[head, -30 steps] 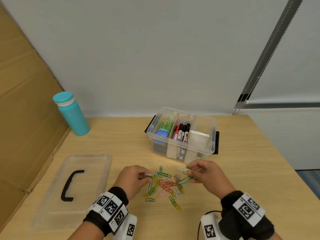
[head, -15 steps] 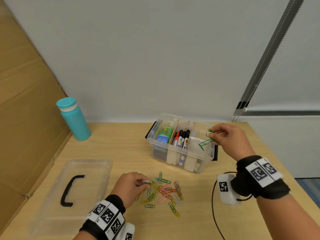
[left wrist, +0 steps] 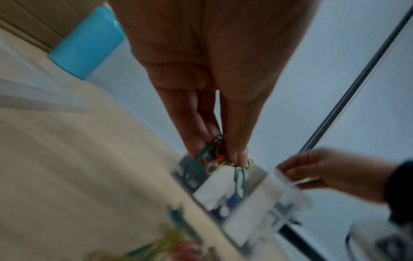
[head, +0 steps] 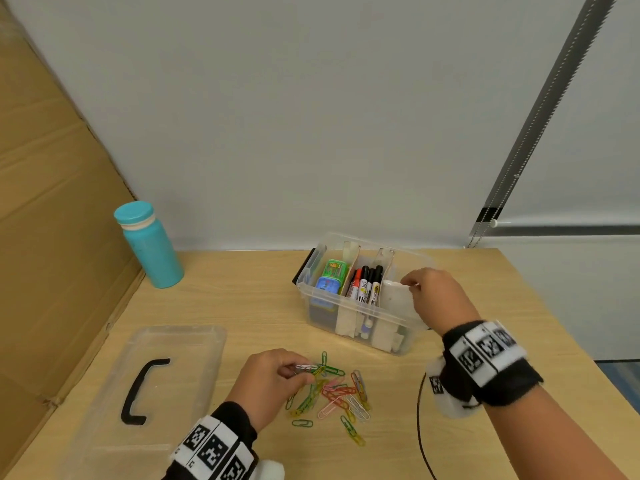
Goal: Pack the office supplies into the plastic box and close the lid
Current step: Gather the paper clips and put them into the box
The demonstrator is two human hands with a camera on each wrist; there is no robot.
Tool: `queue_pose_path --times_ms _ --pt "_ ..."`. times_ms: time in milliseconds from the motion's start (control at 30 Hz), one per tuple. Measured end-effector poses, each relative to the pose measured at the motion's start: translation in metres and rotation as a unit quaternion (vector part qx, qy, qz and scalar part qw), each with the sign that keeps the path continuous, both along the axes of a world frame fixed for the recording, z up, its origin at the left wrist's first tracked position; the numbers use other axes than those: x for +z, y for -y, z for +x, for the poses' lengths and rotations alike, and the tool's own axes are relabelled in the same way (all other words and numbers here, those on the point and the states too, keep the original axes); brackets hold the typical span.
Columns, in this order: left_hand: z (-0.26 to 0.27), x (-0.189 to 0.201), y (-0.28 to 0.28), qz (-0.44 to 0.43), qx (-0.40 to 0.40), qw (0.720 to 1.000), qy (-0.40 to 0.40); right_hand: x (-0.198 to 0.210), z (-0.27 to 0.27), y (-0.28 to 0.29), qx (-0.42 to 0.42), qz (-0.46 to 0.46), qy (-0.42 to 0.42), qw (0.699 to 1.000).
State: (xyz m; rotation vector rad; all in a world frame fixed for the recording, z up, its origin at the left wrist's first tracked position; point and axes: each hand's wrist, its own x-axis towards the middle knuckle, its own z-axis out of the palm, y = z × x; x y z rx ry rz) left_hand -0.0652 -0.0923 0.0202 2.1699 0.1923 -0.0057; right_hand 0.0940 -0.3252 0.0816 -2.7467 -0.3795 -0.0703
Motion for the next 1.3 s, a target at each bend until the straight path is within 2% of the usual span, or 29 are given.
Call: queue_pose_path --times_ms 67,100,200,267,367,433,533,633,667,733,867,967,1033,1067,1133,1233,1300 --pt "0.007 0.021 0.011 -0.015 -0.015 0.999 0.036 -0.011 -0.021 0.015 -0.015 0.030 0.092 0.995" --pt "0.013 0.033 0.018 -0.014 -0.025 0.998 0.055 -0.020 -0.030 0.021 -0.023 0.029 0.108 0.993" --pt "0.039 0.070 0.044 0.011 -0.062 0.992 0.106 -0.047 -0.046 0.029 -0.042 0.020 0.067 0.997" --pt "0.065 0.088 0.065 0.049 -0.088 0.987 0.123 -0.056 -0.050 0.028 -0.043 0.032 0.073 0.996" --pt "0.110 0.095 0.094 0.130 -0.109 0.975 0.144 -0.062 -0.050 0.027 -0.053 0.053 0.089 0.993" --pt "0.141 0.087 0.110 0.196 -0.131 0.965 0.118 -0.066 -0.049 0.027 -0.055 0.060 0.099 0.992" --pt "0.172 0.070 0.128 0.315 -0.185 0.931 0.000 -0.068 -0.047 0.026 -0.049 0.057 0.115 0.991" --pt "0.184 0.060 0.135 0.360 -0.230 0.901 -0.074 -0.067 -0.047 0.027 -0.046 0.049 0.119 0.991" --pt "0.183 0.059 0.134 0.352 -0.236 0.902 -0.078 -0.066 -0.048 0.027 -0.046 0.049 0.118 0.991" --pt "0.175 0.064 0.126 0.303 -0.233 0.923 -0.053 -0.066 -0.048 0.028 -0.041 0.057 0.110 0.991" --pt "0.129 0.077 0.088 0.179 -0.152 0.969 0.081 -0.068 -0.051 0.033 -0.014 0.115 0.108 0.987" --pt "0.085 0.069 0.048 0.152 -0.094 0.975 0.135 -0.064 -0.067 0.033 -0.009 0.160 0.152 0.975" --pt "0.063 0.045 0.021 0.166 -0.070 0.976 0.119 -0.066 -0.081 0.027 0.049 0.152 0.161 0.974" --pt "0.056 0.030 0.009 0.175 -0.067 0.978 0.092 -0.070 -0.086 0.021 0.089 0.128 0.143 0.977" --pt "0.046 0.000 -0.006 0.210 -0.097 0.973 0.003 -0.080 -0.091 0.007 0.156 0.056 0.055 0.985" --pt "0.041 -0.031 -0.007 0.250 -0.192 0.940 -0.131 -0.099 -0.091 -0.013 0.189 -0.048 -0.107 0.975" --pt "0.039 -0.042 0.001 0.291 -0.245 0.911 -0.161 -0.109 -0.092 -0.023 0.183 -0.104 -0.184 0.960"
